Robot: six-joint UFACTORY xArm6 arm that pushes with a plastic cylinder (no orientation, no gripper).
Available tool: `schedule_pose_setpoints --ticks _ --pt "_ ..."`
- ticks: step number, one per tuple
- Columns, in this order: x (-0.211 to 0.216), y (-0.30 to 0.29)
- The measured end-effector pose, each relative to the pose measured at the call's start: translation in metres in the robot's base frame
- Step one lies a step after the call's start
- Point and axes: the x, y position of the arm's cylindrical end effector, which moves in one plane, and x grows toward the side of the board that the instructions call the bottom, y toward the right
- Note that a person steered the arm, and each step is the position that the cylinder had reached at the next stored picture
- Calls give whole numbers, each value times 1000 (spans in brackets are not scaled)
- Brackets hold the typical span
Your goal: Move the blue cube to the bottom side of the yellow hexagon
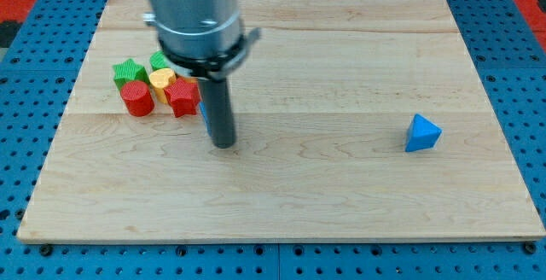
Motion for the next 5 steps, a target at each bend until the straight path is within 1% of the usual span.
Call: schedule_pose_setpoints --ticks 1,2,3,4,5 --pt "14 27" --pt "9 58" --pt "-30 51" --pt "-10 56" --pt "16 29"
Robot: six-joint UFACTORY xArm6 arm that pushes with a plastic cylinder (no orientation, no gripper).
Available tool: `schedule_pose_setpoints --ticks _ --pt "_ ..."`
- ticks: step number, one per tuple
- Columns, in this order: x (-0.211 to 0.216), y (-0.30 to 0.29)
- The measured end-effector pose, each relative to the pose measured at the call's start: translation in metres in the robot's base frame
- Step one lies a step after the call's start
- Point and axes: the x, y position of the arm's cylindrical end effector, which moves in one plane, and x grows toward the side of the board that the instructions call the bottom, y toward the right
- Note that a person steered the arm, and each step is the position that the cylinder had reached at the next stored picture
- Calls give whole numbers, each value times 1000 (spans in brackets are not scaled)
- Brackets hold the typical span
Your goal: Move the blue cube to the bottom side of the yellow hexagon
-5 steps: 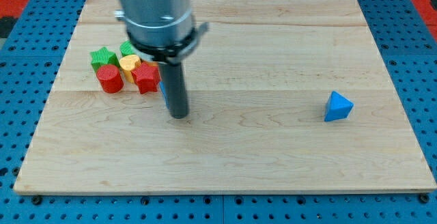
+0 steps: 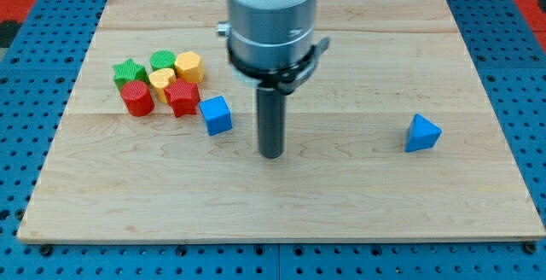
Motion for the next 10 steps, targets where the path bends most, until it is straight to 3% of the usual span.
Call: schedule_pose_setpoints --ticks 1,6,8,10 --pt "-11 -40" --pt "-104 -46" --pt "-118 -52" --pt "-93 191"
